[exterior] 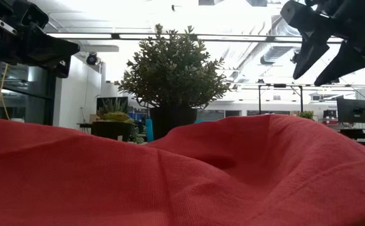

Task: Pick and placing Produce into tupperware
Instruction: Put the left blueberry into the blue bin

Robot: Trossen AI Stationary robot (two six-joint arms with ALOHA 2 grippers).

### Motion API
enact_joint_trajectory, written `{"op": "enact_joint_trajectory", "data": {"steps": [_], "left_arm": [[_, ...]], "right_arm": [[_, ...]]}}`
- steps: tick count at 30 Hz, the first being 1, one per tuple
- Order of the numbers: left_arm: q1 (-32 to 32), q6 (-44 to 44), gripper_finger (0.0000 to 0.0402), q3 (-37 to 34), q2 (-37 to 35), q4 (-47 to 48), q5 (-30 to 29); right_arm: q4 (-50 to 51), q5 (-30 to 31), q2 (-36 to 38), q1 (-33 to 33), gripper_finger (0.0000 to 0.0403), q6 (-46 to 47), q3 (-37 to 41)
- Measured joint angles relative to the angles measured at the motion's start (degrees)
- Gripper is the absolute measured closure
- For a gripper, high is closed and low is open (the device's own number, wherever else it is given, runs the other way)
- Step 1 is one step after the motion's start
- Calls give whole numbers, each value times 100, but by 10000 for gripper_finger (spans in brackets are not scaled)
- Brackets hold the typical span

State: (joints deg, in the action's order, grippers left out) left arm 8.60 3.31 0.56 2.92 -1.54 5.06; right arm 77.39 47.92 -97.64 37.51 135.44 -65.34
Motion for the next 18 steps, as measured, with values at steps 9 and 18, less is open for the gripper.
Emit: {"op": "enact_joint_trajectory", "data": {"steps": [9, 18], "left_arm": [[-1, 0, 401, 0, 0, 1, 0], [0, 2, 401, 0, 0, 0, 0]], "right_arm": [[-401, -155, -249, 48, 227, 20, 0], [23, -97, -256, 109, 254, -168, -331]]}}
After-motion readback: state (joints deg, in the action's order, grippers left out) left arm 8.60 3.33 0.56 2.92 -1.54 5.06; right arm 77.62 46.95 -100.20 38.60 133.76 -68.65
